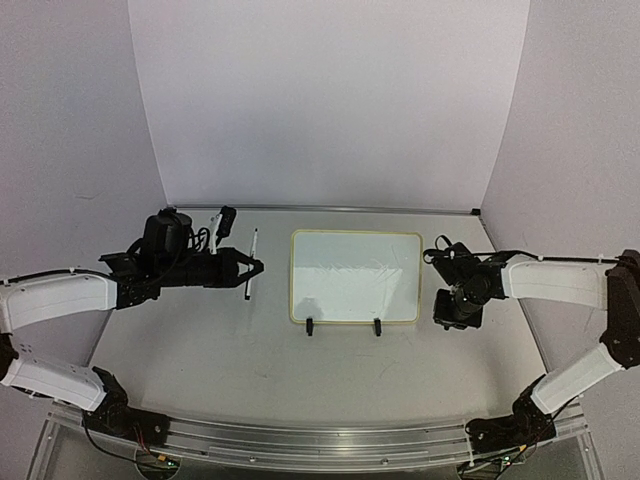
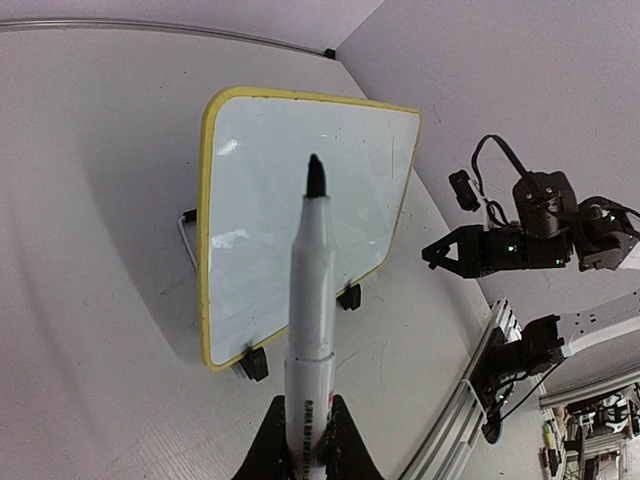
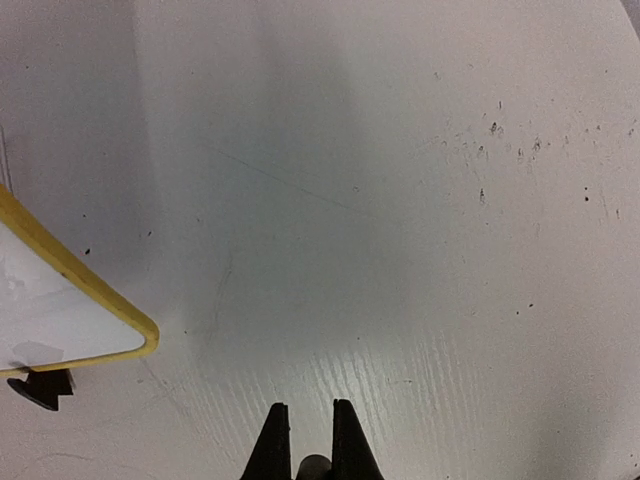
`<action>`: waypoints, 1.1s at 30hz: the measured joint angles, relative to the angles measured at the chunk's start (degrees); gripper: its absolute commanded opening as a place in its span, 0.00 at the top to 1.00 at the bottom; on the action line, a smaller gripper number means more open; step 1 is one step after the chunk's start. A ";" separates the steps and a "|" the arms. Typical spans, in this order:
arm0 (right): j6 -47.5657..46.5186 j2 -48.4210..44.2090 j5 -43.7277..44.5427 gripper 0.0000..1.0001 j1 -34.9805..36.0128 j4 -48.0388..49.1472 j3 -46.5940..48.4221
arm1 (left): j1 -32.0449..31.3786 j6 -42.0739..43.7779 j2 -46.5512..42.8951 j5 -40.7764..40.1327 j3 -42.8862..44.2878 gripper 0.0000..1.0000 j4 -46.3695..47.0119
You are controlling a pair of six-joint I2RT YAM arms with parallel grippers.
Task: Write a sentence on the whiteboard
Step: Put down the pen cap at the center of the board, then pass from the left arm to the right
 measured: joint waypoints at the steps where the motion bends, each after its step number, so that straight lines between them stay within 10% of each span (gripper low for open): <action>1: -0.02 0.72 -0.58 0.90 -0.43 0.49 -0.22 | 0.00 -0.31 -0.41 -0.18 -0.07 0.97 0.37; 16: 0.31 3.08 -0.99 0.41 -1.36 4.28 -0.45 | 0.00 -3.88 -0.71 -0.46 -0.09 0.96 1.12; 27: -3.93 -19.51 -3.27 0.36 4.44 8.87 -0.54 | -0.01 -15.79 -0.71 -0.60 -1.78 0.96 10.95; 33: -6.62 -15.43 -9.85 0.36 17.52 20.83 3.21 | -0.23 -21.33 0.02 -0.78 -2.03 0.96 17.25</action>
